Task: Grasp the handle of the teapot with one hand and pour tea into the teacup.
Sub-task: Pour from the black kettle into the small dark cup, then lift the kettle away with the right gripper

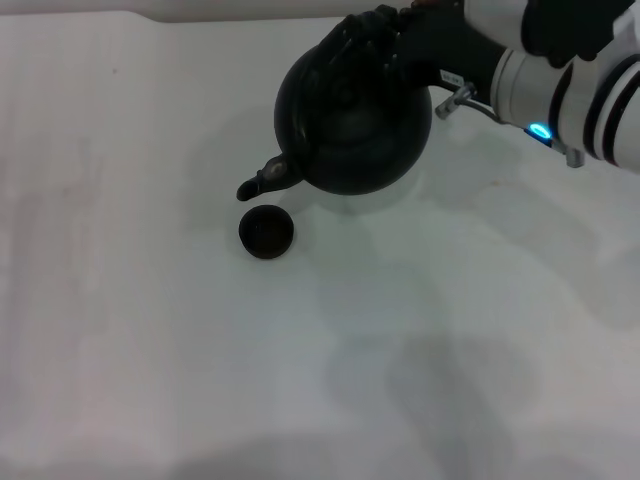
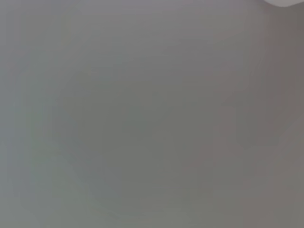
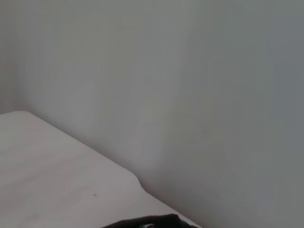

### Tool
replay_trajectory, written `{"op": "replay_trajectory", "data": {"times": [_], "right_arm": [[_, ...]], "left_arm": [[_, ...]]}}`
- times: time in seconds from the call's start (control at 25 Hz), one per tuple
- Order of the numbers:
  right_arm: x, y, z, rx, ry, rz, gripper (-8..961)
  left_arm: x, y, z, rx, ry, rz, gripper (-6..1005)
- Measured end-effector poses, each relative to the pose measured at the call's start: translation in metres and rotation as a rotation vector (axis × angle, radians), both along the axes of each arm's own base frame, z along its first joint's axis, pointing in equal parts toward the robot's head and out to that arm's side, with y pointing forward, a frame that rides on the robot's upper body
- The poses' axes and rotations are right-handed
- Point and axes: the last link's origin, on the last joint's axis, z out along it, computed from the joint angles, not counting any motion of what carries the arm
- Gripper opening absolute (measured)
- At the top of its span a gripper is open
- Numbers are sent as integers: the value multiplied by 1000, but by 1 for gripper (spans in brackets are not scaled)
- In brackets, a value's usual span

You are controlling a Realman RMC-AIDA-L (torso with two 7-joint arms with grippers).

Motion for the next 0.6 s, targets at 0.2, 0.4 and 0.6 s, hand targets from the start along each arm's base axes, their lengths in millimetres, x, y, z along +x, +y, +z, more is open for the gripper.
{"op": "replay_trajectory", "data": {"times": [0.2, 0.4, 0.6], "right_arm": [[-2, 1, -4, 21, -21, 39, 170], [-1, 2, -7, 43, -40, 62, 167], [3, 5, -8, 63, -58, 73, 164]], "left_arm": [[0, 0, 0, 0, 0, 0, 829], [0, 0, 0, 0, 0, 1, 829], [0, 0, 0, 0, 0, 1, 829]]}}
